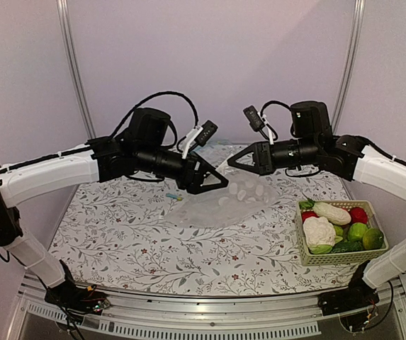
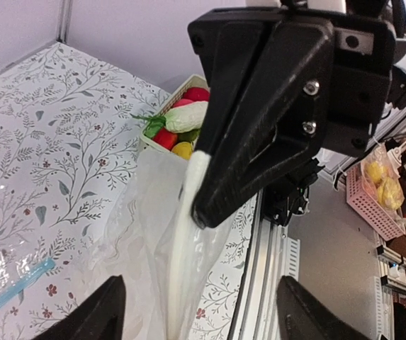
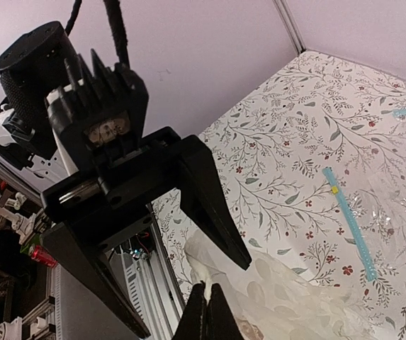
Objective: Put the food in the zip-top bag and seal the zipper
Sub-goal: Pass from the left arm to the right, then pass from the right arm to the left
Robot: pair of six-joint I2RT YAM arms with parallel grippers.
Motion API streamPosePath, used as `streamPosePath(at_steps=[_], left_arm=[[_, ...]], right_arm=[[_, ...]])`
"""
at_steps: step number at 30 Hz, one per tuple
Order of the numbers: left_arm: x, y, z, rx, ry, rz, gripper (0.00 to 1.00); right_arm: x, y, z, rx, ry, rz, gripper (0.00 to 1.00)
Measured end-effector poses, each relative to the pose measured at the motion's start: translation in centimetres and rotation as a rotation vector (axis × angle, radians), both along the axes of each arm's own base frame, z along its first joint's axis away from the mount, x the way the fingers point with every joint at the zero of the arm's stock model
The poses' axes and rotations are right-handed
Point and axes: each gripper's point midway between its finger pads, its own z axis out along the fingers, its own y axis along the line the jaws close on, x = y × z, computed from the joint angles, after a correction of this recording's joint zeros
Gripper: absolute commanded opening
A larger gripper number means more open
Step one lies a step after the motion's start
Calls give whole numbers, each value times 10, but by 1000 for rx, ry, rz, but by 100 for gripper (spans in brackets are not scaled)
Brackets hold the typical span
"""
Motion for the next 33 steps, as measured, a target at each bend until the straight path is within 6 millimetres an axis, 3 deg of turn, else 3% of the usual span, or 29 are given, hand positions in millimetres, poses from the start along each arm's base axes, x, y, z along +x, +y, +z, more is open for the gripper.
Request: streamPosePath(at_steps=[4,9,22,27,33], left_arm=[[6,7,0,7,-19,45,87],[7,34,0,1,-19,100,89],[12,107,-28,22,-18,268,97],[16,120,-34,-1,-17,318,99],[21,118,-34,-56,-19,336,99]], right_arm=[[8,-5,1,4,-9,-49,0],[15,-21,14,44,-21,-102,0],[2,-52,73,176,-105,-155,0],[-1,-58,87,212,-119,-170,0],[-3,-59,94,250,-111,-176,0]])
